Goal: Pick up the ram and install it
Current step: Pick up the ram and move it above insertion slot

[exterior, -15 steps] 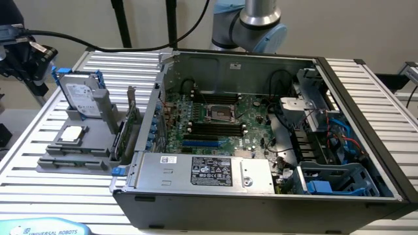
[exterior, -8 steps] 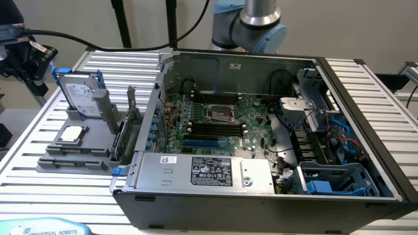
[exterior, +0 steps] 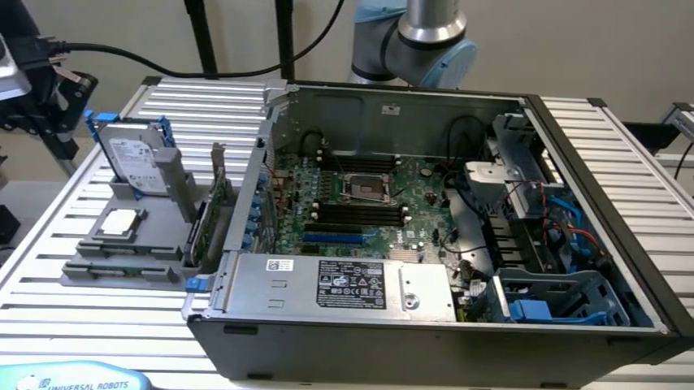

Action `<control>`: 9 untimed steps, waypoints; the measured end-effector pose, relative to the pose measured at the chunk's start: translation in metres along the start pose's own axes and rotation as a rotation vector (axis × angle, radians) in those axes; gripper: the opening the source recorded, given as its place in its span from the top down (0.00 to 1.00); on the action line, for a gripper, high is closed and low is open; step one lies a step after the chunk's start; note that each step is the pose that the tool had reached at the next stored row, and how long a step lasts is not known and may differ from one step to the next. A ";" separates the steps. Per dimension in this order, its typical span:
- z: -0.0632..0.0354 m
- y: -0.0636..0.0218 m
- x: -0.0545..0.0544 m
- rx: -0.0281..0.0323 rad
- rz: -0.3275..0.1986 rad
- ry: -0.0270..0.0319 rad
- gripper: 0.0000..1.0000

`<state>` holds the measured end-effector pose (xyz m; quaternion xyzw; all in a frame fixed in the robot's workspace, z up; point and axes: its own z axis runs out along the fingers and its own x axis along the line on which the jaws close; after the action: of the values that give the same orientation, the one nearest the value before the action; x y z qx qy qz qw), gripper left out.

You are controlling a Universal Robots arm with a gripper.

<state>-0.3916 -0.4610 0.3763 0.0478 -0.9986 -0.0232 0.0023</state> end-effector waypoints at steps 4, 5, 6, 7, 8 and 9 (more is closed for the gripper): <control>0.0002 0.0000 0.000 0.0001 -0.072 0.0034 0.89; 0.0002 0.0000 0.000 0.0002 -0.091 0.0043 0.89; 0.0002 0.0000 0.000 0.0002 -0.108 0.0051 0.89; 0.0003 0.0000 0.000 0.0003 -0.126 0.0059 0.89; 0.0003 0.0000 0.000 0.0003 -0.144 0.0067 0.89; 0.0004 0.0000 0.000 0.0003 -0.162 0.0075 0.89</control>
<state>-0.3916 -0.4609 0.3760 0.1287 -0.9914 -0.0230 0.0042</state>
